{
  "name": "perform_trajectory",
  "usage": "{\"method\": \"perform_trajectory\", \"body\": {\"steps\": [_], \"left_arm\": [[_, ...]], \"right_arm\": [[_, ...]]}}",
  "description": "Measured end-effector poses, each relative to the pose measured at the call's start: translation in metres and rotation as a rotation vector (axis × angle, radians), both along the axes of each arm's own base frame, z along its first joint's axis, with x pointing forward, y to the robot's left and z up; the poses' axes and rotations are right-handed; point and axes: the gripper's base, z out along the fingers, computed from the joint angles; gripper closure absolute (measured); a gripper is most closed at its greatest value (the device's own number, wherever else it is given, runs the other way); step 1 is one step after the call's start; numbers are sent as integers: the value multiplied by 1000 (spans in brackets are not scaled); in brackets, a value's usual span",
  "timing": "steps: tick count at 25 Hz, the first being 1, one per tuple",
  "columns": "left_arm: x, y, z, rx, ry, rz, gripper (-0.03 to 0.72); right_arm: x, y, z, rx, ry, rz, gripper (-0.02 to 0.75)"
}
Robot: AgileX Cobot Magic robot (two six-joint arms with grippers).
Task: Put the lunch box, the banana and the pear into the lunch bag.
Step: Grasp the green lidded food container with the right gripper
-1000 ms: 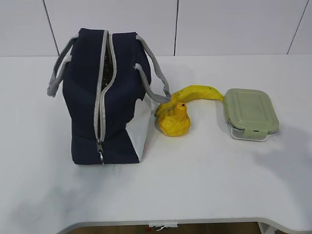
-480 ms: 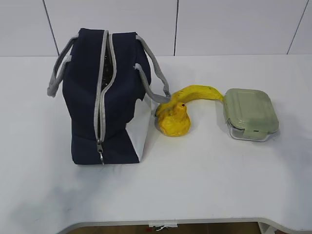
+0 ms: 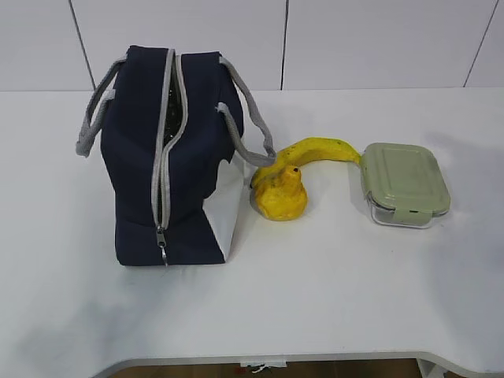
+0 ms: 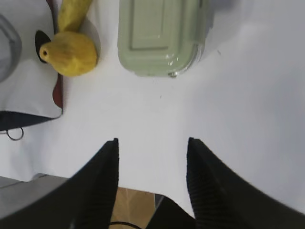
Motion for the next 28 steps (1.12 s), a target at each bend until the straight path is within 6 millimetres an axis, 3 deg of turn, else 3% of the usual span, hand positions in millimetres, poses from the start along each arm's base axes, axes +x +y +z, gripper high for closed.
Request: {"method": "perform_trajectory", "body": {"steps": [4,10,19,23,28], "left_arm": [[0,0,0,0,0,0,451],[0,0,0,0,0,0,449],[0,0,0,0,0,0,449],[0,0,0,0,0,0,449],[0,0,0,0,0,0,449]], "right_arm": [[13,-19,-17,52,-8,-12,356],[23,-27,-43,90,42,12,357],[26,-27,-43,118,35,-3,354],[33,-28,-50,192,35,-39,287],[47,-32,-73,284,40,-67,213]]}}
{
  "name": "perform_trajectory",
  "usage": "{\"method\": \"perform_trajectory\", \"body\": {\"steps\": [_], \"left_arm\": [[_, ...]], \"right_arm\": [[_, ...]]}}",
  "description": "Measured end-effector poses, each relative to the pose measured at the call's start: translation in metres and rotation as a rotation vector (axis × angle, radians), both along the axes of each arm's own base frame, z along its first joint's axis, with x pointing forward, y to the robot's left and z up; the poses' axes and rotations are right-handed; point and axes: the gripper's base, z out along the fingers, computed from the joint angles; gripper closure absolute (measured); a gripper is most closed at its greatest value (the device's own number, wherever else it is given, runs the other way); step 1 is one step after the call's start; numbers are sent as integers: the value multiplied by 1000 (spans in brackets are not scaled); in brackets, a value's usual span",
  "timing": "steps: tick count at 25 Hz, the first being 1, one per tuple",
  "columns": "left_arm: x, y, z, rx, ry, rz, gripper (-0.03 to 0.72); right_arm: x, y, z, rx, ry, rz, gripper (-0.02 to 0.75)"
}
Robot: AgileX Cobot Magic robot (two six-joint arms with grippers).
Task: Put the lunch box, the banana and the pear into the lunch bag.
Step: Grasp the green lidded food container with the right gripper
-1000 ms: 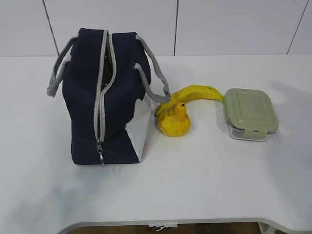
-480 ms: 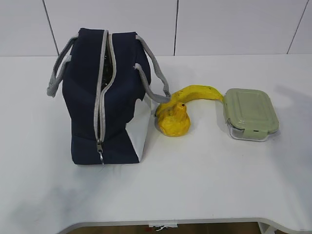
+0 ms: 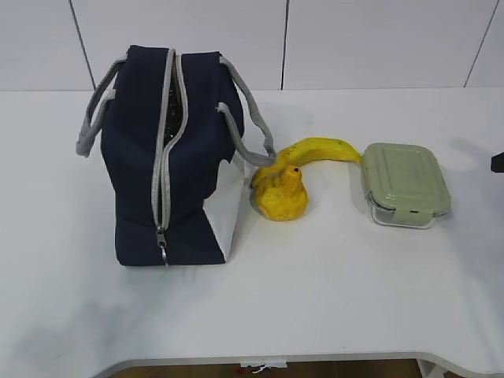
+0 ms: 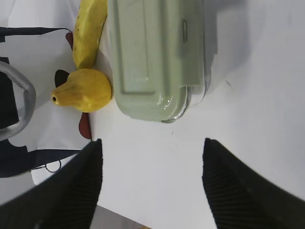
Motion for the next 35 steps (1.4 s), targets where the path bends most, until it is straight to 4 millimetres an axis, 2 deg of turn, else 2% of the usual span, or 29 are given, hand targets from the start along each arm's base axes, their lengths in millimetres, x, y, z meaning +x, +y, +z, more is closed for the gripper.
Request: {"method": "perform_trajectory", "body": {"steps": [8,14,26,35], "left_arm": [[0,0,0,0,0,0,449],[0,0,0,0,0,0,449],[0,0,0,0,0,0,449],[0,0,0,0,0,0,449]], "right_arm": [[27,-14,-39,55,-17,10,206],[47,-26,-48,62,-37,-11,206],[80,-9,-61,69,-55,58,205],[91,14,-72,83,-40,119,205]]}}
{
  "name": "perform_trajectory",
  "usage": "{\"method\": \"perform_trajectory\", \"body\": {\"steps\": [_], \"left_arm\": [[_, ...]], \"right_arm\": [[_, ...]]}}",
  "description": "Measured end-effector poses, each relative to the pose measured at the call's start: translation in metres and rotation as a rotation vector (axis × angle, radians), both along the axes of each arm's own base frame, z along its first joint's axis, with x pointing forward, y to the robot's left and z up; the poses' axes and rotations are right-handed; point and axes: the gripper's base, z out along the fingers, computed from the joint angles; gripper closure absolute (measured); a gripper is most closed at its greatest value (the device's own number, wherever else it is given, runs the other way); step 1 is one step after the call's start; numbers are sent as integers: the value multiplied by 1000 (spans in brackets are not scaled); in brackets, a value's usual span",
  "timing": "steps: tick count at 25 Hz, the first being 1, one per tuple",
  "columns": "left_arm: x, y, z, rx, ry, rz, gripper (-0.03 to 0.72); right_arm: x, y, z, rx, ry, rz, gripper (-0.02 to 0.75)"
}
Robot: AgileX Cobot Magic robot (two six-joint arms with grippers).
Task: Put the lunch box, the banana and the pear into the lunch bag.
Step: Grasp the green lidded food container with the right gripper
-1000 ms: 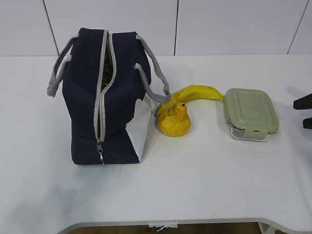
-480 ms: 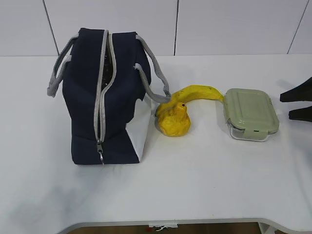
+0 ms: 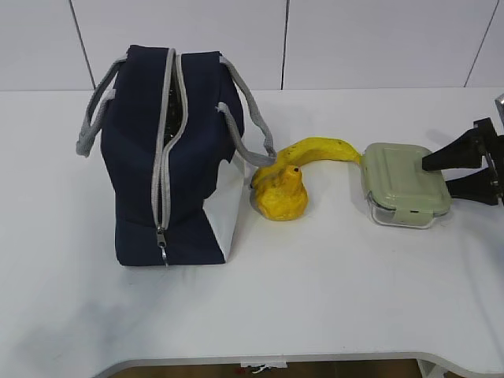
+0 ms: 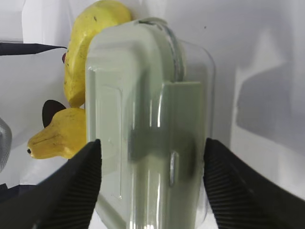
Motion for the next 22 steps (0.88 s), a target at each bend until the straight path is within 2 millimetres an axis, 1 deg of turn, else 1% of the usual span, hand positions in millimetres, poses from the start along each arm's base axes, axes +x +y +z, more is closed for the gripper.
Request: {"method": "perform_trajectory", "body": {"steps": [5,12,20,22], "left_arm": [[0,0,0,0,0,0,449],[0,0,0,0,0,0,449],[0,0,0,0,0,0,449],[0,0,0,0,0,0,449]], "right_arm": [[1,4,-15,16,32,10,205],[2,4,-16,23,31,8,208],[2,4,-15,34,27,7,301],[2,4,-15,34,27,7,309]]}}
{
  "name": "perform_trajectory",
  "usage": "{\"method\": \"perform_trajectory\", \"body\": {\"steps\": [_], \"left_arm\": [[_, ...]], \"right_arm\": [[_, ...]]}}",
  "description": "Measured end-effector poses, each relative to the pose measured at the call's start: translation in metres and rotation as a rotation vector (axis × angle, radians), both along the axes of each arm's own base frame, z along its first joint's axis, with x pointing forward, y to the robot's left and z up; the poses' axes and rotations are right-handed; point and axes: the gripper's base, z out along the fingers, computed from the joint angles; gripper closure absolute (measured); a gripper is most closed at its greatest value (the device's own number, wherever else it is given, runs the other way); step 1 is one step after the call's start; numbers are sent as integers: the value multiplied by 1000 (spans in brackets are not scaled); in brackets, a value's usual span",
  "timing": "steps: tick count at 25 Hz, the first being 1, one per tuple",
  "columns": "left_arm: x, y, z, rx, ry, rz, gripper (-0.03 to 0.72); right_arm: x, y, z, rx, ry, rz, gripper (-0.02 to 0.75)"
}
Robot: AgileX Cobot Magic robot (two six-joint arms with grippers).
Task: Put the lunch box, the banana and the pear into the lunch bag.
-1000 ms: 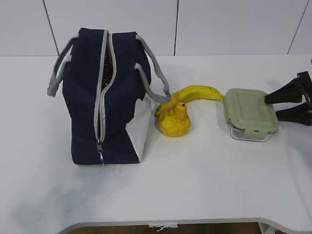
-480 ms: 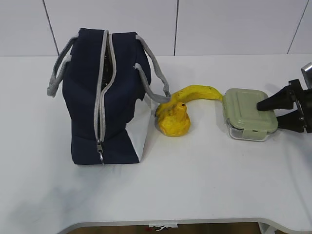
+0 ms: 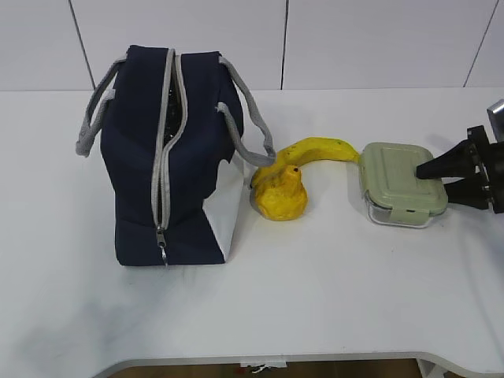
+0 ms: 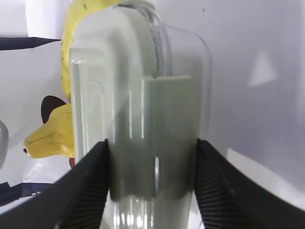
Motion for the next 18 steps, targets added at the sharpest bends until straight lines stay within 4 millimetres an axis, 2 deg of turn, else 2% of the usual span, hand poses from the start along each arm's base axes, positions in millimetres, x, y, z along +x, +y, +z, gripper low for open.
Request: {"method": "perform_trajectory", "body": {"steps": [18], "left_arm": [[0,0,0,0,0,0,449]], "right_arm": [[1,0,0,14,-1,-13,344]]}}
